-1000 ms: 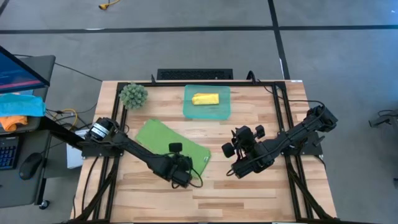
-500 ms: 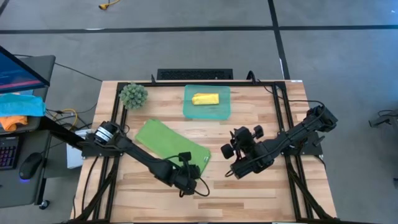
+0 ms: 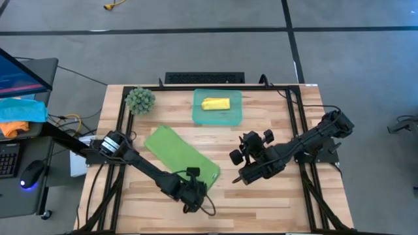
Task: Roll microfiber towels into tight, uniform cylinder then place into a basket
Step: Fold the green microfiber cloth
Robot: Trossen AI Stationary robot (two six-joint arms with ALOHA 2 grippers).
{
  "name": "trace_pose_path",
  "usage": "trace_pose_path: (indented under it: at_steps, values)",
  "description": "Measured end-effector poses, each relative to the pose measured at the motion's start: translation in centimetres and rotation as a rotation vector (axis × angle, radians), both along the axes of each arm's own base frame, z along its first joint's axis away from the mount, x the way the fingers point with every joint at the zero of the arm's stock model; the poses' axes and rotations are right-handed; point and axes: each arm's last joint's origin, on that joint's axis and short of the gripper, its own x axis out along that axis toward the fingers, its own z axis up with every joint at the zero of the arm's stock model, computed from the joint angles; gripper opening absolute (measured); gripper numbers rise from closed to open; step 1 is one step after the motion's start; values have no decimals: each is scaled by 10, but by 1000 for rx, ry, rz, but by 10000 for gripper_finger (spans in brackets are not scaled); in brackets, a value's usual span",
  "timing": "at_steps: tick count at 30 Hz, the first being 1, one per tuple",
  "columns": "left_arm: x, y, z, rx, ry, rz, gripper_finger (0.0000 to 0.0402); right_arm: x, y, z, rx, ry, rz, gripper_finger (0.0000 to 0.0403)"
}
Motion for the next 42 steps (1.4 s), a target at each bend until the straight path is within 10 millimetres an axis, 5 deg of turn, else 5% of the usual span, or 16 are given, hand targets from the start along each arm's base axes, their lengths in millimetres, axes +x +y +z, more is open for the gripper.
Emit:
trace_pose_path:
  at_steps: [16, 23, 29, 42]
  values:
    - [-39, -38, 31, 76, 285, 52, 2, 31, -31, 3, -63, 61, 69, 111]
    - [-66, -44, 56, 325, 244, 240, 2, 36, -39, 4, -93, 114, 104, 111]
    - [-86, -27, 67, 570, 173, 451, 2, 35, -39, 4, -100, 137, 105, 111]
    - [-110, 44, 77, 402, 65, 563, 0, 34, -40, 3, -76, 149, 111, 111]
